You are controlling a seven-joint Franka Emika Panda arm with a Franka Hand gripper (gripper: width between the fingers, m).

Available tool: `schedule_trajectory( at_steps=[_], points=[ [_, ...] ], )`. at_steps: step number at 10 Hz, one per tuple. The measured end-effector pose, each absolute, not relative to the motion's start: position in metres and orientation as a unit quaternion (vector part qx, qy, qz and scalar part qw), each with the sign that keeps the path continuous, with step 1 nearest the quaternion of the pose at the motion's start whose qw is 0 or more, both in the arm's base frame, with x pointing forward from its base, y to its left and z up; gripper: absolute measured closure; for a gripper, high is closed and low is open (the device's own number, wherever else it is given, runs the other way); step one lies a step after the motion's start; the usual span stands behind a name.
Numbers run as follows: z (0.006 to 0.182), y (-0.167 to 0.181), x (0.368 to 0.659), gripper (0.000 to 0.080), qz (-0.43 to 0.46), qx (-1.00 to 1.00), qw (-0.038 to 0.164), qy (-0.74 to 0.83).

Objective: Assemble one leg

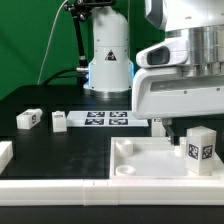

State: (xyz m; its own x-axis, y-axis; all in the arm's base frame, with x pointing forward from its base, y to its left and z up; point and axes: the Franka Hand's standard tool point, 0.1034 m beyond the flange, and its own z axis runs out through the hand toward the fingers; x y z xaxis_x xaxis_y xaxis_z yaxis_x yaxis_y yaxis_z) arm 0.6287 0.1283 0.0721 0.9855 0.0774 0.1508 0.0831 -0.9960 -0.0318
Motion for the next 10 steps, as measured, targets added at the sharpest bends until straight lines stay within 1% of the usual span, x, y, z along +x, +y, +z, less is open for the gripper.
schedule_trajectory(
  at_steps=[1,2,3,4,6,7,8,10],
  points=[
    [0.0712,0.1308,0.6272,0.015,-0.079,-0.992,0.007,-0.095],
    [0.0713,0.1262,0.6278,0.015,-0.078,-0.986,0.002,-0.145],
    [0.0711,0.1254,0.6279,0.015,-0.078,-0.981,-0.001,-0.179],
    [0.0711,0.1256,0.6279,0.015,-0.078,-0.981,-0.001,-0.178],
    [0.0711,0.1256,0.6278,0.041,-0.078,-0.981,-0.001,-0.178],
    [0.0711,0.1249,0.628,0.041,-0.078,-0.981,-0.001,-0.178],
    [0.0711,0.1242,0.6281,0.0509,-0.078,-0.981,-0.001,-0.177],
    [0.0712,0.1244,0.628,0.0509,-0.078,-0.984,0.0,-0.16]
  ],
)
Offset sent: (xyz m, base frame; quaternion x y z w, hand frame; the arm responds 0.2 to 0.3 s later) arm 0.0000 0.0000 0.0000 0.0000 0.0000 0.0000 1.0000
